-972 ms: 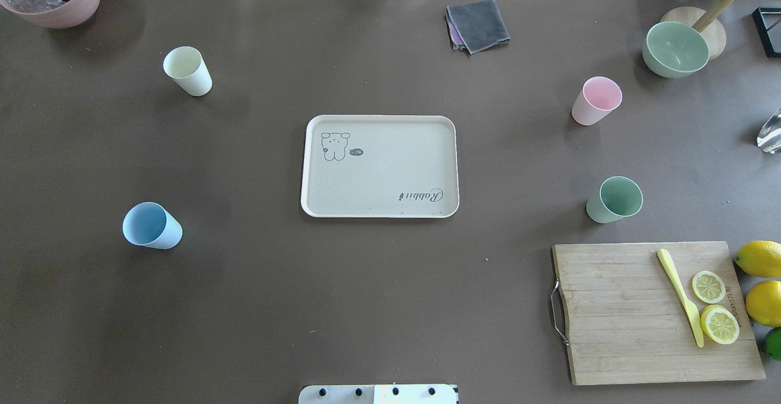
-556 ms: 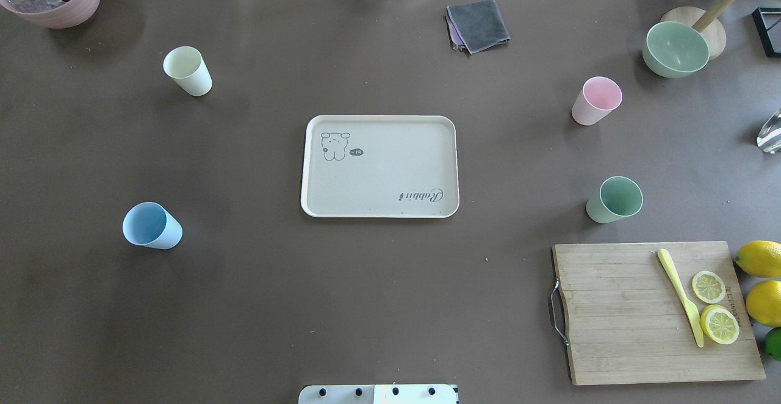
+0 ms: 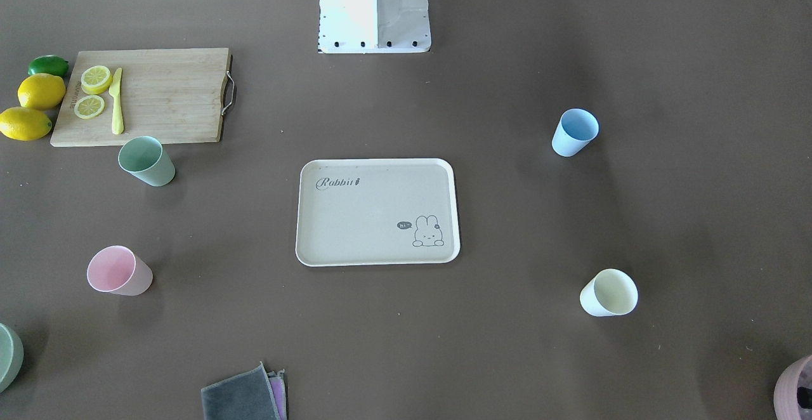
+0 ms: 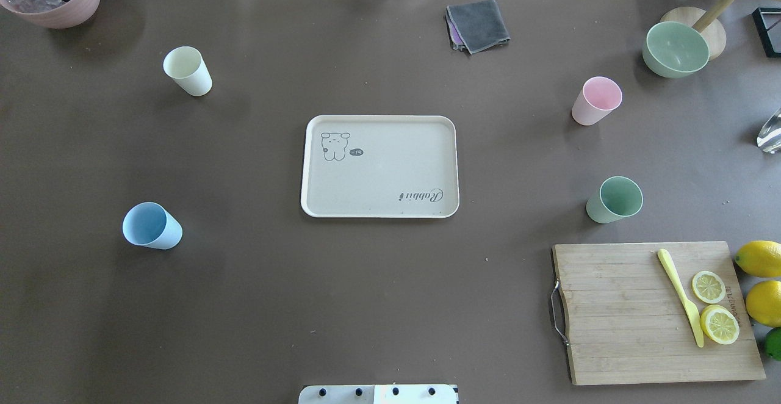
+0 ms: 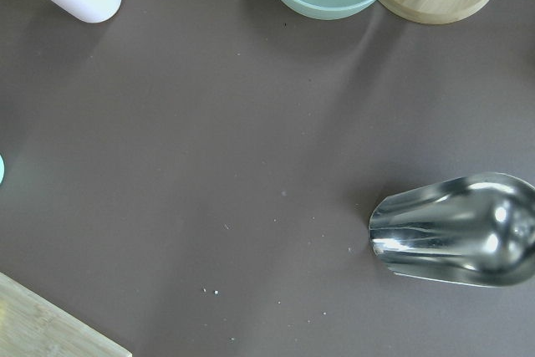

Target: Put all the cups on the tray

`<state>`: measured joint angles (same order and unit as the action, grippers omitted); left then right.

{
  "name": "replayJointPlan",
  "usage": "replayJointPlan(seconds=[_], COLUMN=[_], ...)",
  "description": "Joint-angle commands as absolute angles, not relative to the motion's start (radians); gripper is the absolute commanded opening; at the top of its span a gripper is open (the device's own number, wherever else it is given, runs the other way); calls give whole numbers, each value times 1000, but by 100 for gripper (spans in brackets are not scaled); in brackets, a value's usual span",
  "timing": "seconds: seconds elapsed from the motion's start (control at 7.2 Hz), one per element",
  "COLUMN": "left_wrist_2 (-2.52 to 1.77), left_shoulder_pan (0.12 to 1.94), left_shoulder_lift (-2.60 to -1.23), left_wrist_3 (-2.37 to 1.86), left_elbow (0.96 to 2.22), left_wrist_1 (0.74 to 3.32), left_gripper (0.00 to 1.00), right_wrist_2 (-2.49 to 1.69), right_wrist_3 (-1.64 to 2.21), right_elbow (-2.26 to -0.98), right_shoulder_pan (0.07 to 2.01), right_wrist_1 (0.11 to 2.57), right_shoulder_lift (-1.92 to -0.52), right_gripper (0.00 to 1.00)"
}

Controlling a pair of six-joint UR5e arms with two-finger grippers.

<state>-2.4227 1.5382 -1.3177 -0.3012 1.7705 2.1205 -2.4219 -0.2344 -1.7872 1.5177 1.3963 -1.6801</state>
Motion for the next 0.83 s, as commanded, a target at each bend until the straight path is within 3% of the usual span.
replayJointPlan(seconds=[0.0, 0.69], left_wrist_2=[-2415, -2301], left_shoulder_pan=[1484, 1298], left_shoulder_lift=[-1318, -1324], left_wrist_3=[-429, -638], left_elbow=[1770, 1856], left_wrist_1=[2178, 2180], left_gripper=[98, 97], right_wrist_2=[-2448, -2412], right_wrist_3=[-57, 650], right_elbow=[-1824, -1819], right_shoulder_pan=[1422, 1073], right_wrist_1=[1385, 1005], right_shoulder_lift=[-1675, -1671], right_gripper=[100, 100])
